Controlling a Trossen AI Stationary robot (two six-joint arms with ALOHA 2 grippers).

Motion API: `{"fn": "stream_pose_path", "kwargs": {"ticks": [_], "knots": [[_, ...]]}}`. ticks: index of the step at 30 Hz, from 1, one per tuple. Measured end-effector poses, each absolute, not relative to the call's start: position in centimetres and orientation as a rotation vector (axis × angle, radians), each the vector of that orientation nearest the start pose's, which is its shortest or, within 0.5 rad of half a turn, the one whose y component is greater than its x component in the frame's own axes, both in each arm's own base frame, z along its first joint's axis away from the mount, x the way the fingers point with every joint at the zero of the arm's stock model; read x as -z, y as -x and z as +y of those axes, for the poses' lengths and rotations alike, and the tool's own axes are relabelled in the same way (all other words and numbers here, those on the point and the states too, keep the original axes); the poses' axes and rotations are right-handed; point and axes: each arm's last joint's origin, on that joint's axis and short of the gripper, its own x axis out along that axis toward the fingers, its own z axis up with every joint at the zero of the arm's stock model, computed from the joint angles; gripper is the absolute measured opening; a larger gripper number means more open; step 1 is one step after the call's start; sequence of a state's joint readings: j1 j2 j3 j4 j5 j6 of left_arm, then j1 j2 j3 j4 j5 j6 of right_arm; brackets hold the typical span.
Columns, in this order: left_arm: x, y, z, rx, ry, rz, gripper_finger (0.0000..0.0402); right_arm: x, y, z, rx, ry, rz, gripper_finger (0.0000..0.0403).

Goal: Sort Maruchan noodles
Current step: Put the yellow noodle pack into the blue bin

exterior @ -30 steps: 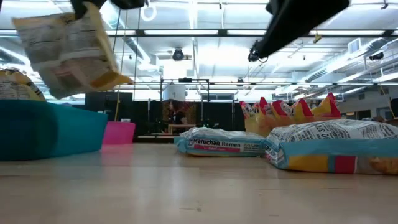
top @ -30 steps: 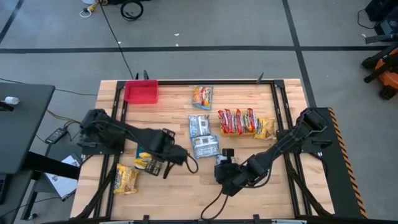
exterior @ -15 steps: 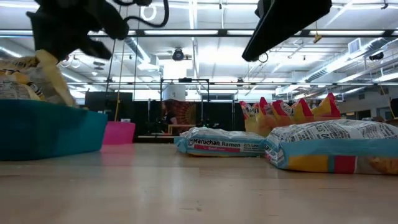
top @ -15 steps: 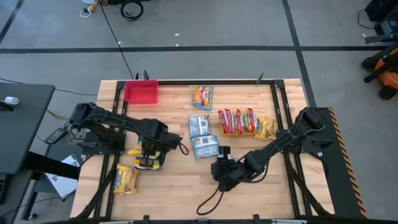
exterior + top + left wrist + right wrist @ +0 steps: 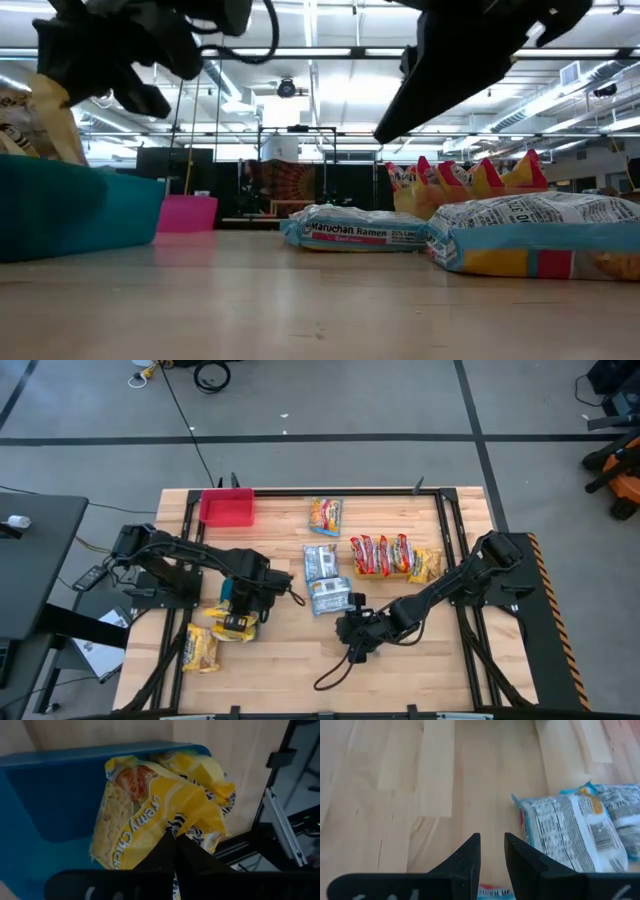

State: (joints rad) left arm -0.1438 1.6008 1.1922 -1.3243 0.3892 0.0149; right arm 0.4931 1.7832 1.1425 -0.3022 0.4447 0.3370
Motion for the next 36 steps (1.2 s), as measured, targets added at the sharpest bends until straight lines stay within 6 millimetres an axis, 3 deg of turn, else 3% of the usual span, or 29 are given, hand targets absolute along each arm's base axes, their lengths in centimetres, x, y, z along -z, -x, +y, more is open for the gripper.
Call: {"fn": "stream_pose_path", "kwargs": {"ticks": [5,11,23,31,36], "knots": [[-21.7,-25.6,-3.6,0.438,0.297,1.714,0.0007,-18.3,-32.4,16.0,0.098,0.111,0.831,0.0093],[-21.0,-25.4,-2.6,0.356,0.274,1.732,0.0023,-18.3,-32.5,16.0,0.101,0.108,0.826,0.0093],[-21.8,-25.5,-2.2,0.296,0.308,1.752,0.0132,-18.4,-32.3,16.4,0.095,0.100,0.818,0.0093],[-26.2,-26.0,-4.5,0.244,0.316,1.726,0.0141,-18.4,-32.3,16.4,0.102,0.076,0.814,0.0093],[-28.3,-25.0,-8.9,0.217,0.347,1.656,0.0141,-18.6,-31.8,17.8,0.065,0.055,0.787,0.0092]]}}
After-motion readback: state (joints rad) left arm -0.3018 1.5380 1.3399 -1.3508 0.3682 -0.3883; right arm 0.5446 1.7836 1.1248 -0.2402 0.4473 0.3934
